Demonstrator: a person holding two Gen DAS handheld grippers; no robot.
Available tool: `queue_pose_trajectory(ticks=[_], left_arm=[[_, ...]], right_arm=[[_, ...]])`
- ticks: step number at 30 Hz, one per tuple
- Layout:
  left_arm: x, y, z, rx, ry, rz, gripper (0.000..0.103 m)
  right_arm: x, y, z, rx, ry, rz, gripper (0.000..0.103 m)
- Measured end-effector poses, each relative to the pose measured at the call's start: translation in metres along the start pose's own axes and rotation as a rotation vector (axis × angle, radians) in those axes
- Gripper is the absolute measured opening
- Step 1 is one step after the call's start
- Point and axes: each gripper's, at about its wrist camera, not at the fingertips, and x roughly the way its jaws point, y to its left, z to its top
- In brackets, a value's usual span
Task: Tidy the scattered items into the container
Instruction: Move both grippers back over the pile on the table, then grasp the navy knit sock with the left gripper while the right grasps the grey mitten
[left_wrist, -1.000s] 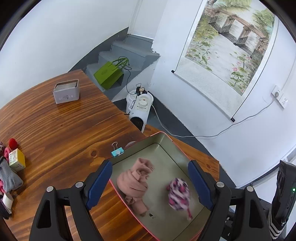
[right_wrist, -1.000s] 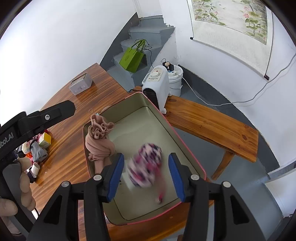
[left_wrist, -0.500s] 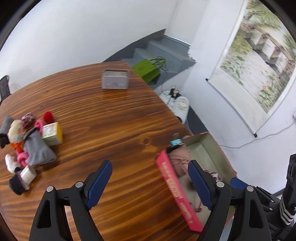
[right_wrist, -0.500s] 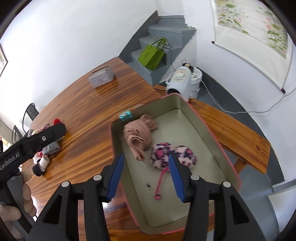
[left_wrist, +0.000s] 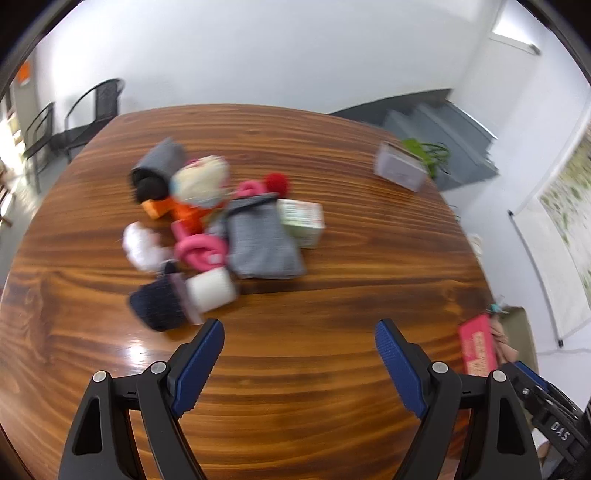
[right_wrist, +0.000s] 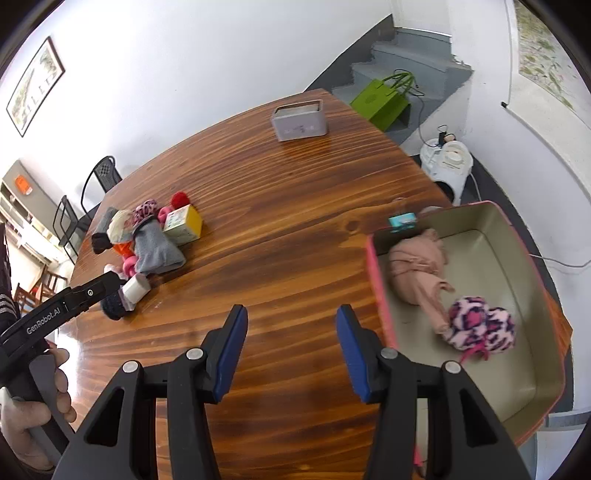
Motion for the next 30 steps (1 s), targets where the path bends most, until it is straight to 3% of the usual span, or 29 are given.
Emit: queue_pose_trajectory(ticks=[5,10,17,30], left_arm=[[0.009,0.064,0.0,-0.068,-0.003,0.092,0.086],[0.023,0.111,0.001,-0.104,0.014,0.12,0.086],[0.047,0.139,0.005,-0.064,0.052,0.087,0.086],[0.094,0.138,0.016,0.013,0.141,-0.047,0.086]], right_arm=[[0.014,0.03,0.001,-0.03,0.025,0.012,0.054],[0.027,0.055,-0.001,-0.038,0.054,0.016,0.054],[0.045,0.08,-0.006,-0.04,0.093,-0.007,0.054],[0.072,0.11,-0.007,-0.023,0.124,-0.047,0.054]])
